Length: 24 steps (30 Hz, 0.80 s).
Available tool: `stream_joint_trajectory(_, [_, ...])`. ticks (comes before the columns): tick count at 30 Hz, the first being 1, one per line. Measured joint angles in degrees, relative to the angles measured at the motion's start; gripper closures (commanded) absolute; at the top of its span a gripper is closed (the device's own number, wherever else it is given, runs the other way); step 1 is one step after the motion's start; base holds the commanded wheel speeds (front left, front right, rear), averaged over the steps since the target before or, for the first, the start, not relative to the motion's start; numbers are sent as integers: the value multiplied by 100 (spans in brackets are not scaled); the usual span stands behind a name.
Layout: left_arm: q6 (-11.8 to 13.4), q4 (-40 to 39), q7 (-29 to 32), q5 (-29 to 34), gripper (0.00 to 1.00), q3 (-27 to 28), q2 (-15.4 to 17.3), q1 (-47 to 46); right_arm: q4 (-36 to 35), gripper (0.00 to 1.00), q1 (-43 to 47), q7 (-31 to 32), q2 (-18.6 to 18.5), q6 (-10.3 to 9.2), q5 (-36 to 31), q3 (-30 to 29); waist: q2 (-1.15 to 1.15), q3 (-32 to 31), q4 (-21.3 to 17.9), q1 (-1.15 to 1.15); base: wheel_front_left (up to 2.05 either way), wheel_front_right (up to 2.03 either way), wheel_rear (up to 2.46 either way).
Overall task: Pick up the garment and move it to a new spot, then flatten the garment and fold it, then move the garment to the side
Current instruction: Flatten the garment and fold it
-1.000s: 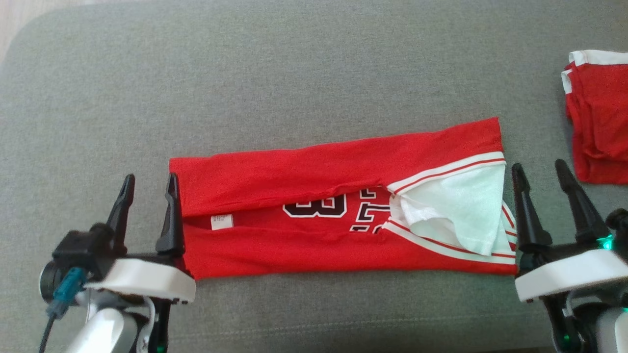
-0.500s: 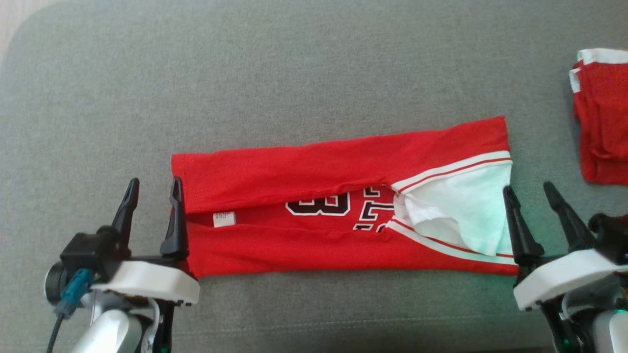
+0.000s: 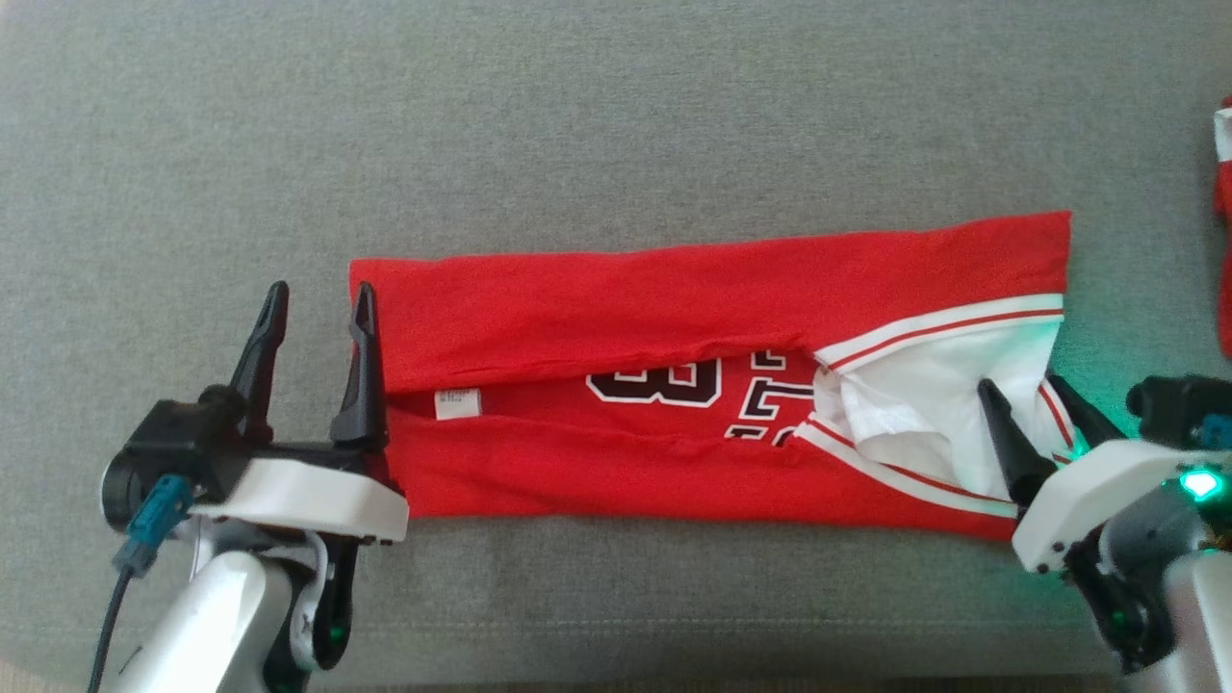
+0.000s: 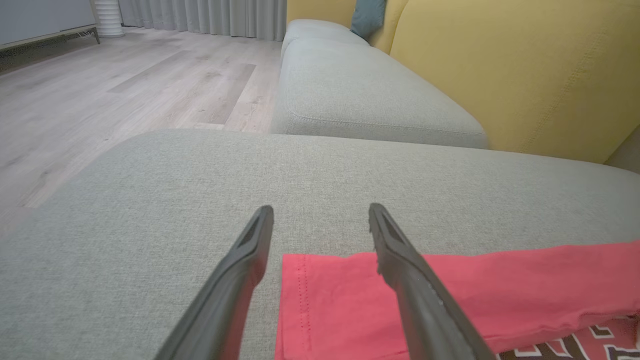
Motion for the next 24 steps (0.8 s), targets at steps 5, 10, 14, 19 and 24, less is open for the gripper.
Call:
stream_joint_trajectory(5, [-42, 9, -5, 54, 0, 7, -35, -9, -80, 100, -54, 560, -163, 0, 497, 47, 0, 47, 82, -1, 0, 0, 0])
stream_joint_trajectory(10, [-42, 15, -5, 59, 0, 53, -41, -9, -330, 100, 10, 697, -100, 0, 619, 108, 0, 3, 57, -1, 0, 0, 0])
stream_joint_trajectory(14, [-40, 19, -5, 62, 0, 123, -42, 4, -594, 100, 265, 737, -89, 0, 671, 2, 0, -73, 1, -1, 0, 0, 0])
stream_joint_trajectory(19, [-40, 18, -7, 103, 0, 149, -53, 21, -673, 100, 416, 735, -223, 0, 664, -385, 0, -179, -49, -1, 0, 0, 0])
stream_joint_trajectory(24, [-41, 19, -7, 102, 0, 147, -66, 36, -661, 100, 458, 730, -597, 0, 664, -633, 0, -277, -55, -1, 0, 0, 0])
